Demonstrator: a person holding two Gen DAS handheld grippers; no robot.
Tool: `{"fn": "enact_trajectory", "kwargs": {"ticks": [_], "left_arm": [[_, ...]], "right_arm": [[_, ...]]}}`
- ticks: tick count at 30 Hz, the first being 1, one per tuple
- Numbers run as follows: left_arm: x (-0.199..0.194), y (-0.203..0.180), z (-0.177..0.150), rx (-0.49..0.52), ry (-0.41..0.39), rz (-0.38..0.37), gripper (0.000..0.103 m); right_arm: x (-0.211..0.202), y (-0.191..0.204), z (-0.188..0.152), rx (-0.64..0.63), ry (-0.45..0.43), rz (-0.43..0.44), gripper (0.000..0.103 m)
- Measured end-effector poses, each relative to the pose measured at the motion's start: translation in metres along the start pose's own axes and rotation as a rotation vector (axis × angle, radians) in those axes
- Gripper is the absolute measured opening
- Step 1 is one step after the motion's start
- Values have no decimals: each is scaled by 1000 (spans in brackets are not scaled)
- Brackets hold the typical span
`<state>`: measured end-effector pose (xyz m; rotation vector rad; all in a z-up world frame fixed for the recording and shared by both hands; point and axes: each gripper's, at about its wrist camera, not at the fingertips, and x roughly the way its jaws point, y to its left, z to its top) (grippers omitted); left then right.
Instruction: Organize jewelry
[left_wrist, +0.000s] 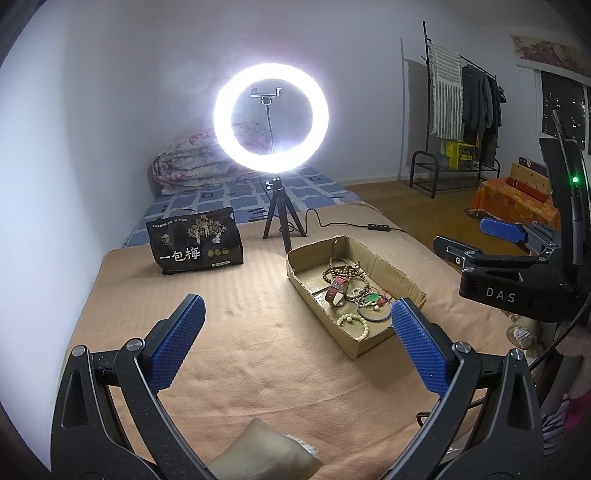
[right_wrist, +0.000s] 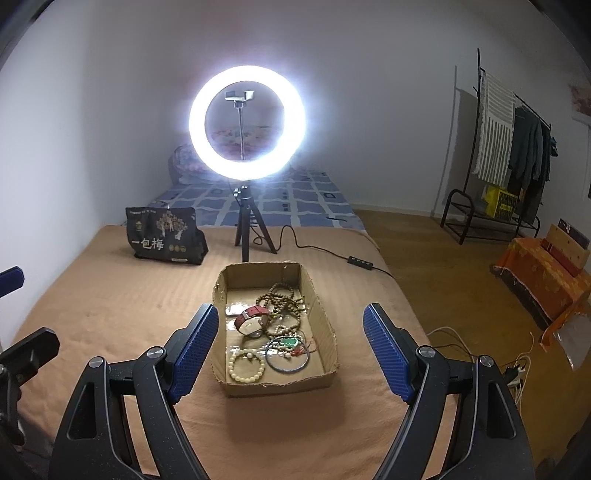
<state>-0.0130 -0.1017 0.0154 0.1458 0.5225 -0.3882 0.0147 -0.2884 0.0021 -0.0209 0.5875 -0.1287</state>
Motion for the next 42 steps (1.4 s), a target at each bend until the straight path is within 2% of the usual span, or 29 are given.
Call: {"fn": "enact_trajectory", "kwargs": {"ticks": [42], "left_arm": [[-5, -2, 1, 4, -3, 1, 103]], "right_arm": [[0, 0, 0, 5, 12, 0, 81]]}}
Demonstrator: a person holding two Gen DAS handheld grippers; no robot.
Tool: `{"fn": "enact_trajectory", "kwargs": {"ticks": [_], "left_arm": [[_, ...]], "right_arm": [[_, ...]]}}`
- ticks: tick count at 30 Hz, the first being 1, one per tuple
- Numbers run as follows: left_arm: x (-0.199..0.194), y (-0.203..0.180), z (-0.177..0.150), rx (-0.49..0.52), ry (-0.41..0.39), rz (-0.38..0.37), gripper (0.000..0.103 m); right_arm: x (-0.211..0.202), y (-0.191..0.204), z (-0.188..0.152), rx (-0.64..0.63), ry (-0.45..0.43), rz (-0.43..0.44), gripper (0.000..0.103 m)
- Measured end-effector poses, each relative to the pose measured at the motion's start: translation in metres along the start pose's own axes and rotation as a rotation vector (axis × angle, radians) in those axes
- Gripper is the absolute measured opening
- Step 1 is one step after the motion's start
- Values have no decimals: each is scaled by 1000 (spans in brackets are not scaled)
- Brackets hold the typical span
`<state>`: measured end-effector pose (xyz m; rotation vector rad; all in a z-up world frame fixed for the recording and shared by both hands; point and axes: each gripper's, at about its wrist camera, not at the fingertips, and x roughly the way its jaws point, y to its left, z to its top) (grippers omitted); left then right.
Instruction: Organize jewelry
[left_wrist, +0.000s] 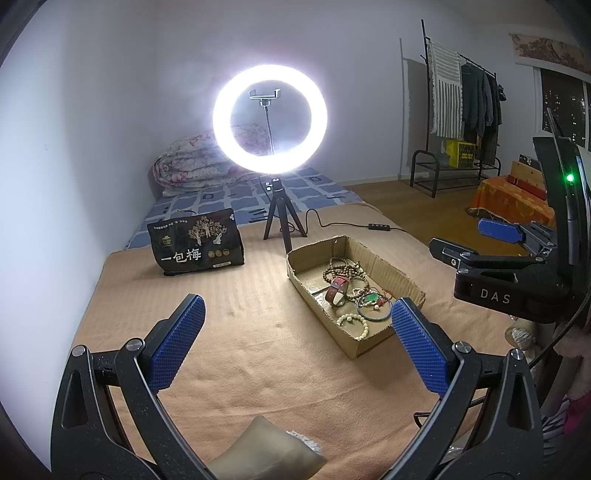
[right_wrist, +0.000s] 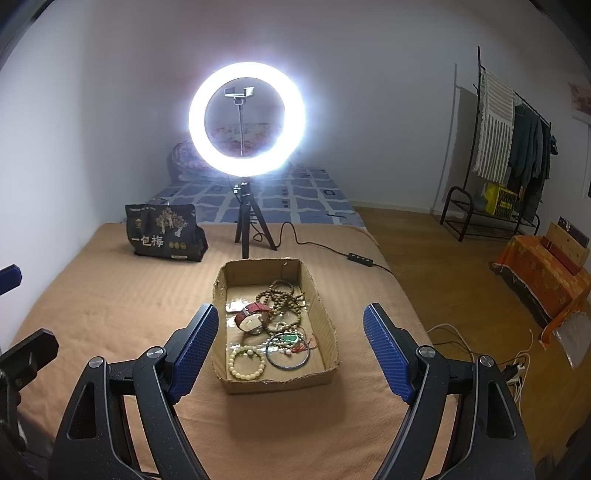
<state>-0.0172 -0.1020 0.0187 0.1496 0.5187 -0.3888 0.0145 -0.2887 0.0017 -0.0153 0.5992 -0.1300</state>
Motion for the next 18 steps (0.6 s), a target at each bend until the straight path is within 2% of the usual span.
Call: {"fn": "enact_trajectory", "kwargs": {"ticks": [18], "left_arm": [[-4, 7, 1, 3, -6, 27, 103]], "right_arm": [[1, 0, -1, 1, 9, 2, 81]]}}
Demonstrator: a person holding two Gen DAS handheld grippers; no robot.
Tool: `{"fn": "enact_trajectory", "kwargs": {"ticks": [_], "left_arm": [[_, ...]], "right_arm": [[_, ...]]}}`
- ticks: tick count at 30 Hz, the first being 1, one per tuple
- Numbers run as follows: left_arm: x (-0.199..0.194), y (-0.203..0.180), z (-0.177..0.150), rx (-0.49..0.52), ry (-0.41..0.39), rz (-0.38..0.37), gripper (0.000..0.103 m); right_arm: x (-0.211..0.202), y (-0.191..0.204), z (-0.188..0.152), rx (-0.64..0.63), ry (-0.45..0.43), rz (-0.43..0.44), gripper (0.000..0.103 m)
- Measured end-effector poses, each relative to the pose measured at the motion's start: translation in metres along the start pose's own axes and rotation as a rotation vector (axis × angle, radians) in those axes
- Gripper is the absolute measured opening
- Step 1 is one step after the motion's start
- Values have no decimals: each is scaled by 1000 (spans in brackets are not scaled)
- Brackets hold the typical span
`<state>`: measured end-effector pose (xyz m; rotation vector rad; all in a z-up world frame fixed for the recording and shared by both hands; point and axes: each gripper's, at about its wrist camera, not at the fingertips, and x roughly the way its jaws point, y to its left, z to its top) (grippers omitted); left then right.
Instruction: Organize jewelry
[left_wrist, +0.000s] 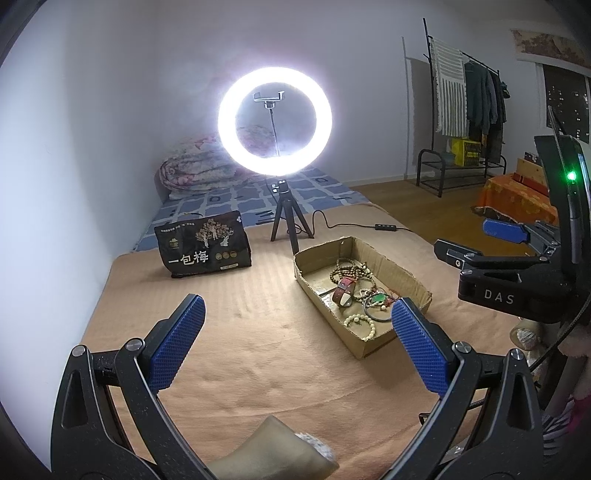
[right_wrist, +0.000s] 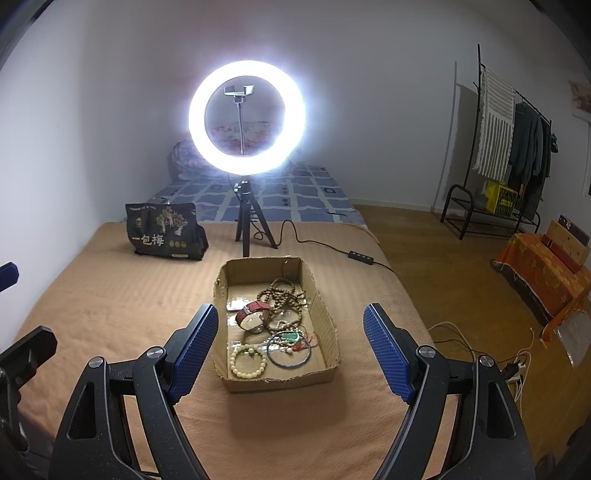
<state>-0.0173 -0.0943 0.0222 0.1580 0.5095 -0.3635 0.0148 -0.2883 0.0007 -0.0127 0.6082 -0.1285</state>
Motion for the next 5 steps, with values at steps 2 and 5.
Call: {"fn": "enact_trajectory", "kwargs": {"ticks": [2, 5], "left_arm": [[-1, -1, 0, 1, -2, 1, 103], [-1, 0, 0, 9, -10, 5, 103]], "right_arm": [[0, 0, 0, 0, 0, 0, 81], [0, 0, 0, 0, 1, -1, 81]]}}
